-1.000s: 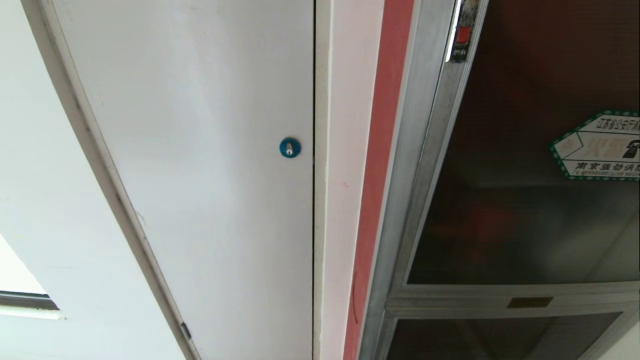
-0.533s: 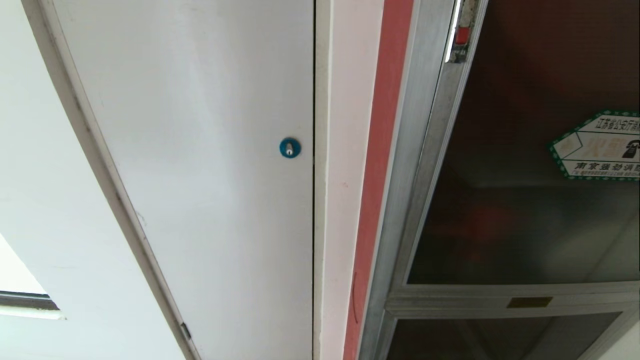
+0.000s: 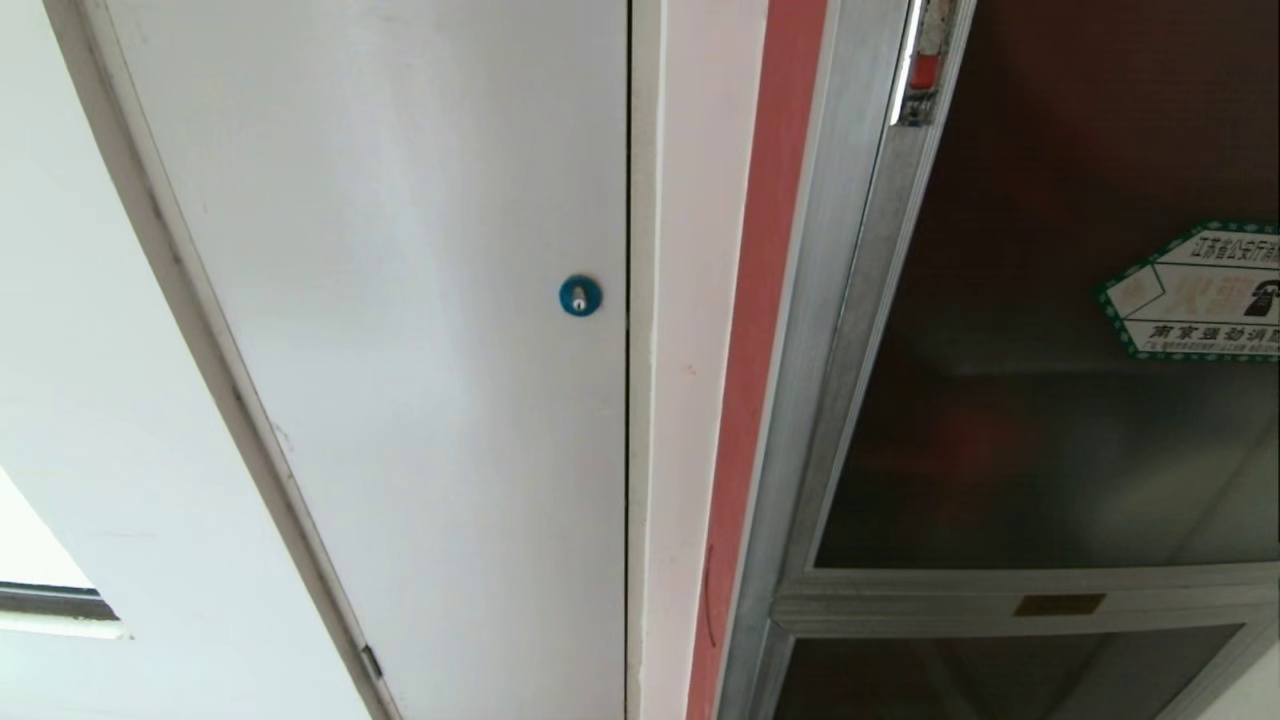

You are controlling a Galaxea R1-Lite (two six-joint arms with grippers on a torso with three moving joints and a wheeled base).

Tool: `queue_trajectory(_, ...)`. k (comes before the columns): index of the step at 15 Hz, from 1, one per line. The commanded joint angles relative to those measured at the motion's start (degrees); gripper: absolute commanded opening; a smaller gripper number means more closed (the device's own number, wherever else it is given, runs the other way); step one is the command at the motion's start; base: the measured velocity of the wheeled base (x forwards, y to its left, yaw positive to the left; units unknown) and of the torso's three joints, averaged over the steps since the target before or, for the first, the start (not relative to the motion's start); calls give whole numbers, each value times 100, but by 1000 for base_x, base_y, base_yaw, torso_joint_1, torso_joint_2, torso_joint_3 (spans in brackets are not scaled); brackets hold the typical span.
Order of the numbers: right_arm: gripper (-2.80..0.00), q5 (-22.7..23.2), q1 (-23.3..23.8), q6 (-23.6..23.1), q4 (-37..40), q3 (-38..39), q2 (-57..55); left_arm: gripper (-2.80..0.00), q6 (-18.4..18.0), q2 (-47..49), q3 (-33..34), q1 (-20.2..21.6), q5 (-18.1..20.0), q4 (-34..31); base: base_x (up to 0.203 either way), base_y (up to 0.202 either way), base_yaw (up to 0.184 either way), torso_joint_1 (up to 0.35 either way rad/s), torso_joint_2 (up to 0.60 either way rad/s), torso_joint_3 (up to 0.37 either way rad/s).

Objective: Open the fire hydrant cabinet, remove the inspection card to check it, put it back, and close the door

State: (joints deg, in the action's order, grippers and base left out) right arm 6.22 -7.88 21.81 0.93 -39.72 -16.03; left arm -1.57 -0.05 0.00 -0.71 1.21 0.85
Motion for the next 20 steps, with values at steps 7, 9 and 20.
queue_trajectory(7, -280, 253, 710, -46, 47, 128, 214, -280, -1, 5, 70, 0, 2, 3, 0, 0, 0, 0, 0, 0)
queue_trajectory(9, -280, 426, 744, -52, 64, 495, 649, -280, -1, 5, 70, 0, 2, 3, 0, 0, 0, 0, 0, 0)
queue_trajectory(20, -280, -262, 752, -1031, -935, 3277, 1594, -280, -1, 5, 70, 0, 2, 3, 0, 0, 0, 0, 0, 0)
